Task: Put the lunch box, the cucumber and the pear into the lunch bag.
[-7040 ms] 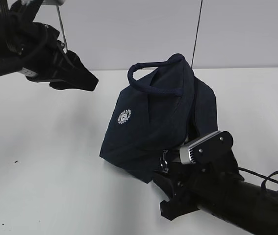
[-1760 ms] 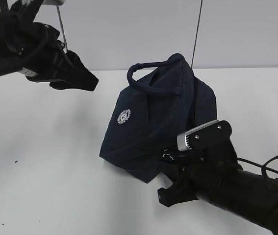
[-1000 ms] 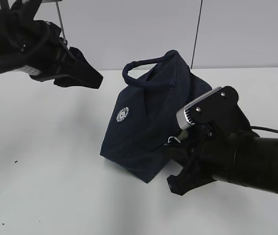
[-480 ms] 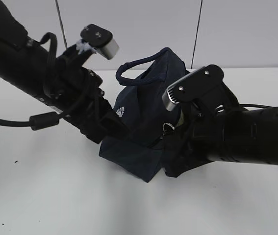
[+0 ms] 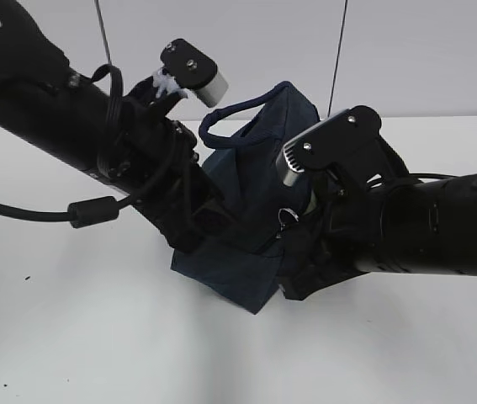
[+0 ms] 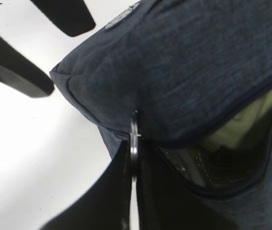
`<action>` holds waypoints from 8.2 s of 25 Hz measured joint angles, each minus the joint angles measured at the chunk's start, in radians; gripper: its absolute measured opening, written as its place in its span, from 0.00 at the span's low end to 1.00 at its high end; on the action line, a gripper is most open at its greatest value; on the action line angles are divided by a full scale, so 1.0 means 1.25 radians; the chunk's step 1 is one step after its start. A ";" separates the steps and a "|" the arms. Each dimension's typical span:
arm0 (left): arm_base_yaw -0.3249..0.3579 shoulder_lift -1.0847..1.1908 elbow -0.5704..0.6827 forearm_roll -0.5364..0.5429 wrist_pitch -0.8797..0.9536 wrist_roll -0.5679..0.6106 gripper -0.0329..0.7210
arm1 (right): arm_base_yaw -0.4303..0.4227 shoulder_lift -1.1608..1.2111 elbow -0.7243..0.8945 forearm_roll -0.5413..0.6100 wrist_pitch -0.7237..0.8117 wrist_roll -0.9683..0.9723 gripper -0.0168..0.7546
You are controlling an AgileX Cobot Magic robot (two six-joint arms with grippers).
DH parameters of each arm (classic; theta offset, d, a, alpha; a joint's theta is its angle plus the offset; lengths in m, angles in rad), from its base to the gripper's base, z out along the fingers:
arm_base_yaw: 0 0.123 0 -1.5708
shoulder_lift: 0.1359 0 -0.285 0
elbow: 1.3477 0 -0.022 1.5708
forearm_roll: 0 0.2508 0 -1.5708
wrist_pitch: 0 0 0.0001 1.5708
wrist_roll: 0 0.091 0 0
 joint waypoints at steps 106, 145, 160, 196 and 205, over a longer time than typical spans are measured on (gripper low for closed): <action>0.006 0.016 0.000 0.155 0.032 -0.172 0.05 | -0.408 0.066 -0.268 0.948 0.636 -0.649 0.55; 0.006 0.016 0.000 0.154 0.032 -0.174 0.05 | -0.409 0.228 -0.235 1.139 0.701 -0.912 0.55; 0.006 0.016 0.000 0.152 0.032 -0.174 0.05 | -0.409 0.228 -0.235 1.126 0.642 -0.916 0.55; 0.006 0.016 0.000 0.148 0.032 -0.174 0.05 | -0.409 0.287 -0.235 1.169 0.703 -1.007 0.55; 0.006 0.016 0.000 0.148 0.034 -0.174 0.05 | -0.410 0.296 -0.235 1.169 0.829 -0.999 0.55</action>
